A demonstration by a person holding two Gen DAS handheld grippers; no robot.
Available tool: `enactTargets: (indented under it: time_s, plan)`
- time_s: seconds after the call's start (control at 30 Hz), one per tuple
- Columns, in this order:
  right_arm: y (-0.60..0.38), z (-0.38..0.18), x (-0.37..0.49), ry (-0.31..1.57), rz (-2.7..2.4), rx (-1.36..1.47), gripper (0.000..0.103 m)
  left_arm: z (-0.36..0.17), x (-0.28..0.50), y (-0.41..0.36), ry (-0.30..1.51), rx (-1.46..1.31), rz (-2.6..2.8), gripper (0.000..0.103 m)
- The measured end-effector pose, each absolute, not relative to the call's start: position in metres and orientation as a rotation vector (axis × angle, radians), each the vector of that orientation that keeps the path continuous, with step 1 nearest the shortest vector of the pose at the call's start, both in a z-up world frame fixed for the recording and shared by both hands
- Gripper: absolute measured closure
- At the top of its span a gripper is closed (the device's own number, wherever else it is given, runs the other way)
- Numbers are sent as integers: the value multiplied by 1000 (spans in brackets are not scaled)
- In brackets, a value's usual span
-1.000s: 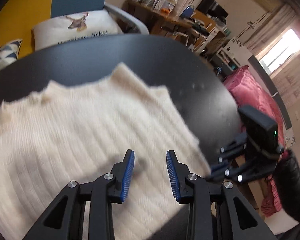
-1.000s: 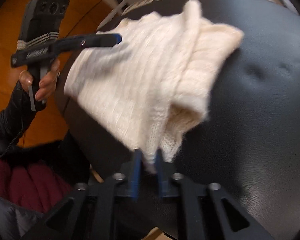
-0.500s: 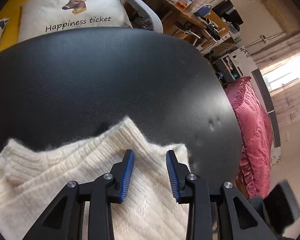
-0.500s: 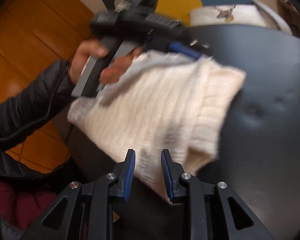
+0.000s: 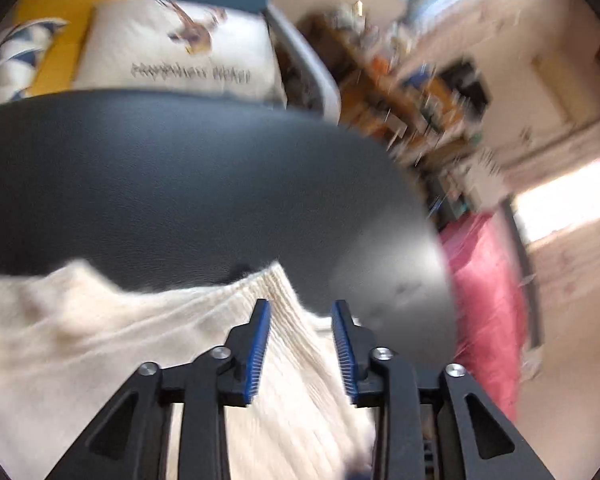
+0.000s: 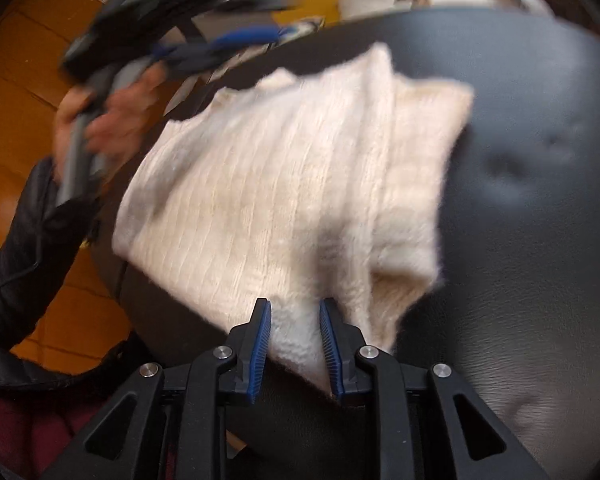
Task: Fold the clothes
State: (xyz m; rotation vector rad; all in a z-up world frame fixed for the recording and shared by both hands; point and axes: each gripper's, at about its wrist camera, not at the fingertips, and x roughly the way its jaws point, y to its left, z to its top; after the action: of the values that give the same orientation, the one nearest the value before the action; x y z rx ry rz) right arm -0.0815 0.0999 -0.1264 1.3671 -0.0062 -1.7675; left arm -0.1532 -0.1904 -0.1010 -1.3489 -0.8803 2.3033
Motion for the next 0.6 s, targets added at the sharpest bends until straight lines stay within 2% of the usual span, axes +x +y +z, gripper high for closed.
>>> enactTargets:
  time_s: [0.03,0.17,0.33,0.47,0.6]
  plan:
    - [101,-117,-82,-2,-1804,1337,78,-90,-134,-209,-905,-1304,2337,55]
    - [99,-80,-88,-7,-1903,1226,76,-59,-39,-287,-904,-1221,2509,46]
    - [53,-94,-98,27,-1961,1350,76,-59,85,-384,-1013,-1248,2706,28]
    - [35,-113,-99,-49,-1943,1433,76,-89,155,-441,-1248,-1274,2668,27]
    - [31,-122,-96,-64,-1954,1502,76,-126,176,-456,-1390,-1248,2534,27]
